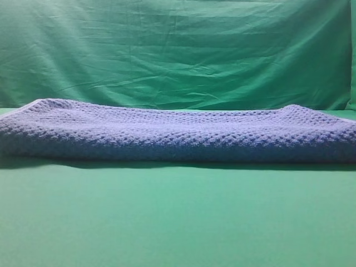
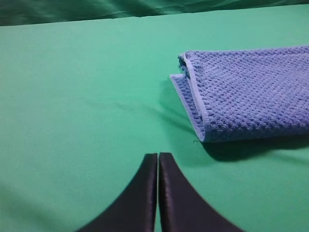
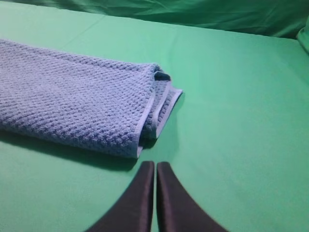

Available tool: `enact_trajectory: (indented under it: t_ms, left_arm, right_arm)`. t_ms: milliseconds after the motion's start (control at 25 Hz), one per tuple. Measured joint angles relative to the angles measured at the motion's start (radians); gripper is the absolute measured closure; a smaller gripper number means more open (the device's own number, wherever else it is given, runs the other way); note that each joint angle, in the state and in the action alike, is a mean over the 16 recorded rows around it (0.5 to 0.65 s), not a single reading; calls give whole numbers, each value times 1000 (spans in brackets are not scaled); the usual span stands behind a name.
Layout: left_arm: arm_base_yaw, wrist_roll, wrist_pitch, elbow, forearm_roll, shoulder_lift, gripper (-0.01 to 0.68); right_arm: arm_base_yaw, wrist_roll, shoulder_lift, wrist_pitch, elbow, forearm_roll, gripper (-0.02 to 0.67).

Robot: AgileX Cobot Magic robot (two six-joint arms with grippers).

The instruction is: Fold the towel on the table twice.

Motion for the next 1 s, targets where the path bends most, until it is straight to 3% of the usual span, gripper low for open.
enact_trajectory:
  t_ms: [440, 1000]
  left_arm:
    - [0, 0, -5, 1, 2, 0, 673]
    - [0, 0, -6, 1, -2, 1, 673]
  right_arm:
    - [-4, 0, 0, -25, 10, -2, 649]
    - [-85, 0, 0, -25, 11, -2, 649]
